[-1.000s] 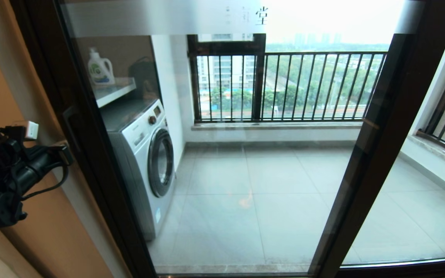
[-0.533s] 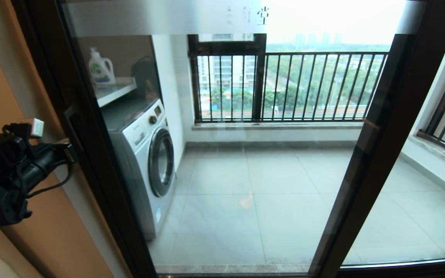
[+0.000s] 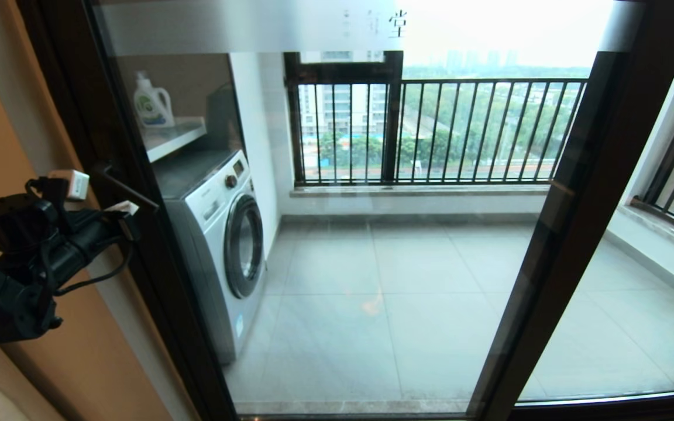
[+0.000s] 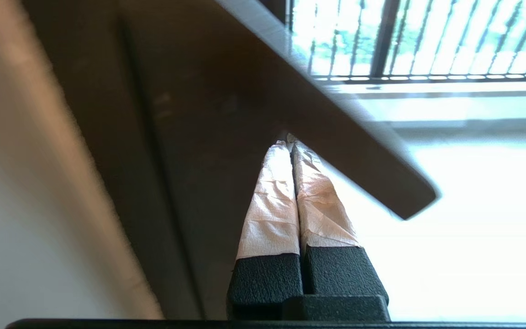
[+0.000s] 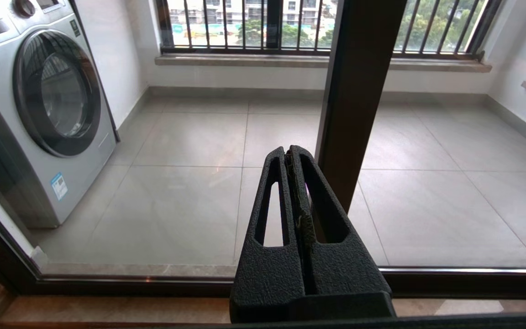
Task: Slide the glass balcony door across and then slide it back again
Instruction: Close the slid door
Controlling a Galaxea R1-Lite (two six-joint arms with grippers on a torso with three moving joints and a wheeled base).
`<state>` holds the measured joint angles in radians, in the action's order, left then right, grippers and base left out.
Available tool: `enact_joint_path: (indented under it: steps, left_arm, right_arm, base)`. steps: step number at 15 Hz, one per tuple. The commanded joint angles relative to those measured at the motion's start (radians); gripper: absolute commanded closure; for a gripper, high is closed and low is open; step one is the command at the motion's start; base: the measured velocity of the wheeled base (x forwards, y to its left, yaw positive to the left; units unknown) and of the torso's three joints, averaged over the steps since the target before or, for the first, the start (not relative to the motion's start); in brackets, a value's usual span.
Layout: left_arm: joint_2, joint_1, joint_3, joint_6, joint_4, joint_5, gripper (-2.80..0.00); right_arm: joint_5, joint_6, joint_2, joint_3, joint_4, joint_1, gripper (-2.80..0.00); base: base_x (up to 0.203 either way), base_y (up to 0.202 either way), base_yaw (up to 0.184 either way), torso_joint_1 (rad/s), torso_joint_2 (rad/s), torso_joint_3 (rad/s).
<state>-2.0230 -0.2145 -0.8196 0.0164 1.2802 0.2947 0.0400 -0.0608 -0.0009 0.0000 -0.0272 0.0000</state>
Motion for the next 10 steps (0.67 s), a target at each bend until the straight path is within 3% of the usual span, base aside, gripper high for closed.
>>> enact_joint_path:
  steps: [1, 10]
  left_arm:
    - [0.010, 0.007, 0.003, 0.000, 0.007, -0.002, 0.00]
    - [0.084, 0.020, -0.030, -0.001, -0.033, 0.001, 0.00]
  right_arm:
    - [0.001, -0.001, 0.001, 0.012, 0.000, 0.000, 0.00]
    - [0.001, -0.001, 0.001, 0.012, 0.000, 0.000, 0.00]
  base:
    - [0.000, 0.000, 0.000, 0.000, 0.00, 0.000]
    - [0.000, 0.000, 0.000, 0.000, 0.00, 0.000]
